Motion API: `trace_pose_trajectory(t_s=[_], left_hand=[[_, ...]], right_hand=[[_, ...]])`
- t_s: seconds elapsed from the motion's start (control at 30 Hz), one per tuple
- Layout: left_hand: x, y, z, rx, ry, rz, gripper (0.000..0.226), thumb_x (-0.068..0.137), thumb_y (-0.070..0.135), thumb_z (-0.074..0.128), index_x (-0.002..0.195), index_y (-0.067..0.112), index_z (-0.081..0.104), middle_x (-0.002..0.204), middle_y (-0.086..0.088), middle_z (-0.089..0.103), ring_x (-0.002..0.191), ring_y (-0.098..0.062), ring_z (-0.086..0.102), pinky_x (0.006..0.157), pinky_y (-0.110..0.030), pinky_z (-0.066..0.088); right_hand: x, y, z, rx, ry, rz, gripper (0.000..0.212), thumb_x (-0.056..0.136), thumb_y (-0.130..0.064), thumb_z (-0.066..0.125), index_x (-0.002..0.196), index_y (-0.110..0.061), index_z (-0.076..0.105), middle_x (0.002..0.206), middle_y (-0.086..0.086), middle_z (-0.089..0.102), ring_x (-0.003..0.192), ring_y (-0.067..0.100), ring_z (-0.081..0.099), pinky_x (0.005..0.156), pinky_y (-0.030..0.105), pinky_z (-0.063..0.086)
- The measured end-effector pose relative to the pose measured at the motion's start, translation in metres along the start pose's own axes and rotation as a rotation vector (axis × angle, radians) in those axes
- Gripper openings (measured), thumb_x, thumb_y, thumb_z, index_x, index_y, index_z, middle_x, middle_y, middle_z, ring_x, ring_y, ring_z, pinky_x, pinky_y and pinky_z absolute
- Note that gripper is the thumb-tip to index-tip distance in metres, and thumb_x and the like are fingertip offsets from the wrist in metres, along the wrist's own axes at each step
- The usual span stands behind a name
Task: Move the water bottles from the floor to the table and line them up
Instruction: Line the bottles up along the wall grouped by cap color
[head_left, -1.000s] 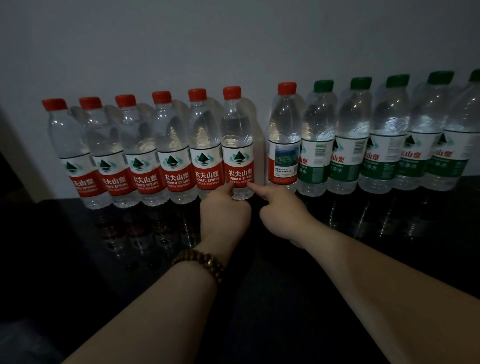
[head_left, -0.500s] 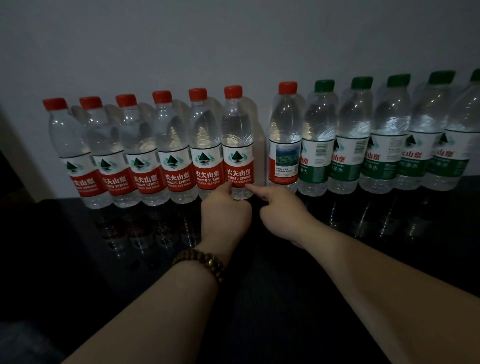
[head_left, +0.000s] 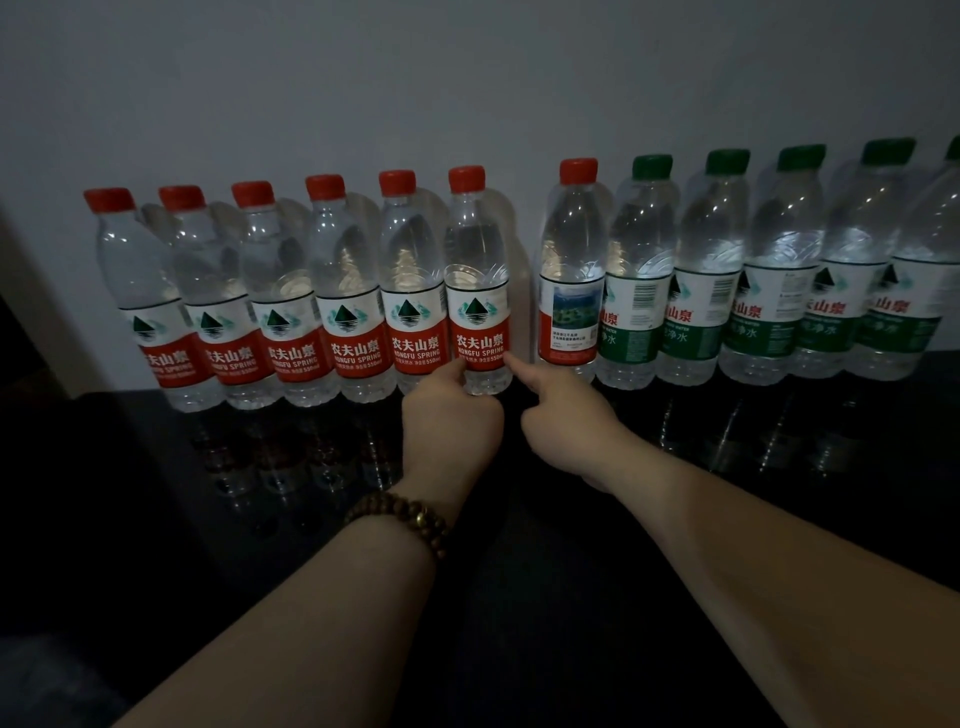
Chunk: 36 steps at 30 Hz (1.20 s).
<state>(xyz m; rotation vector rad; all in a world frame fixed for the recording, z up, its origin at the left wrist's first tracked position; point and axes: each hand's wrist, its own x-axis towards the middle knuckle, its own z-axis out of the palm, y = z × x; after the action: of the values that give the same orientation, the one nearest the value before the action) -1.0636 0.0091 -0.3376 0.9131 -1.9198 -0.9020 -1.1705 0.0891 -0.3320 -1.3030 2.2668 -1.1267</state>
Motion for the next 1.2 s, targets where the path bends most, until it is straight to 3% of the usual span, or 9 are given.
trace_pose_trajectory(t_s=[0.17, 0.3, 0.43, 0.53, 0.67, 0.8, 0.93, 1.03, 1.2], left_hand=[[-0.001, 0.001, -0.002, 0.052, 0.016, 0.025, 0.016, 0.084, 0.006, 0.060, 0.083, 0.020, 0.067, 0.079, 0.012, 0.064, 0.076, -0.001, 0.056, 0.060, -0.008, 0.034], [-0.002, 0.002, -0.001, 0.118, 0.058, 0.037, 0.014, 0.082, 0.004, 0.058, 0.075, 0.010, 0.068, 0.070, 0.008, 0.062, 0.068, -0.001, 0.054, 0.052, -0.002, 0.038], [-0.009, 0.013, 0.000, 0.110, -0.044, 0.091, 0.034, 0.082, 0.002, 0.061, 0.112, 0.013, 0.074, 0.096, 0.012, 0.068, 0.092, -0.008, 0.064, 0.059, 0.007, 0.034], [-0.021, 0.025, 0.009, 0.103, -0.230, 0.269, 0.067, 0.081, -0.002, 0.064, 0.144, 0.018, 0.056, 0.133, 0.001, 0.064, 0.121, -0.008, 0.054, 0.081, 0.011, 0.024], [-0.027, 0.023, 0.020, 0.159, -0.382, 0.346, 0.078, 0.082, -0.004, 0.063, 0.154, 0.019, 0.042, 0.128, -0.010, 0.066, 0.112, -0.015, 0.057, 0.080, 0.008, 0.029], [-0.025, 0.026, 0.016, 0.160, -0.410, 0.237, 0.081, 0.084, 0.000, 0.064, 0.157, 0.023, 0.035, 0.130, -0.008, 0.065, 0.118, -0.023, 0.062, 0.091, -0.017, 0.043], [-0.029, 0.038, 0.022, 0.215, -0.420, 0.230, 0.082, 0.082, 0.001, 0.061, 0.157, 0.021, 0.033, 0.144, -0.005, 0.055, 0.132, -0.021, 0.050, 0.099, -0.017, 0.033], [-0.027, 0.038, 0.025, 0.217, -0.410, 0.160, 0.070, 0.083, 0.004, 0.063, 0.148, 0.023, 0.044, 0.134, -0.002, 0.061, 0.124, -0.020, 0.057, 0.094, -0.019, 0.040], [-0.023, 0.032, 0.030, 0.196, -0.332, 0.129, 0.068, 0.080, 0.005, 0.068, 0.143, 0.026, 0.051, 0.129, 0.001, 0.064, 0.119, -0.018, 0.059, 0.090, -0.021, 0.043]], right_hand=[[0.000, 0.003, 0.003, 0.117, 0.122, -0.020, 0.081, 0.079, 0.002, 0.053, 0.151, -0.036, 0.047, 0.152, -0.001, 0.053, 0.134, 0.022, 0.053, 0.106, 0.034, 0.049], [-0.002, 0.003, 0.000, 0.225, 0.391, -0.047, 0.054, 0.080, 0.007, 0.055, 0.120, -0.024, 0.075, 0.104, -0.017, 0.072, 0.108, 0.009, 0.068, 0.095, 0.029, 0.054], [-0.001, 0.009, -0.014, 0.227, 0.655, 0.007, 0.035, 0.076, 0.001, 0.055, 0.077, -0.032, 0.067, 0.074, -0.015, 0.068, 0.077, 0.008, 0.066, 0.071, 0.028, 0.054], [0.003, 0.024, -0.029, 0.211, 0.742, 0.131, 0.025, 0.078, -0.007, 0.057, 0.074, -0.032, 0.056, 0.076, -0.012, 0.062, 0.072, 0.012, 0.060, 0.064, 0.028, 0.046], [0.008, 0.034, -0.032, 0.243, 0.719, 0.229, 0.023, 0.079, -0.005, 0.057, 0.072, -0.026, 0.061, 0.077, -0.006, 0.065, 0.073, 0.016, 0.060, 0.064, 0.028, 0.048], [0.007, 0.031, -0.036, 0.395, 0.713, 0.266, 0.030, 0.079, 0.001, 0.056, 0.067, -0.023, 0.069, 0.073, -0.005, 0.068, 0.073, 0.014, 0.063, 0.055, 0.022, 0.043], [-0.005, 0.033, -0.052, 0.413, 0.376, 0.257, 0.030, 0.080, 0.008, 0.060, 0.074, -0.018, 0.074, 0.075, 0.002, 0.072, 0.072, 0.016, 0.065, 0.051, 0.021, 0.048], [-0.014, 0.037, -0.067, 0.415, 0.154, 0.219, 0.031, 0.080, 0.015, 0.061, 0.085, -0.012, 0.076, 0.077, 0.005, 0.075, 0.069, 0.013, 0.064, 0.042, 0.013, 0.041], [-0.017, 0.046, -0.068, 0.447, 0.061, 0.120, 0.041, 0.081, 0.021, 0.058, 0.093, -0.013, 0.077, 0.088, 0.004, 0.079, 0.075, 0.005, 0.071, 0.052, 0.011, 0.045]])
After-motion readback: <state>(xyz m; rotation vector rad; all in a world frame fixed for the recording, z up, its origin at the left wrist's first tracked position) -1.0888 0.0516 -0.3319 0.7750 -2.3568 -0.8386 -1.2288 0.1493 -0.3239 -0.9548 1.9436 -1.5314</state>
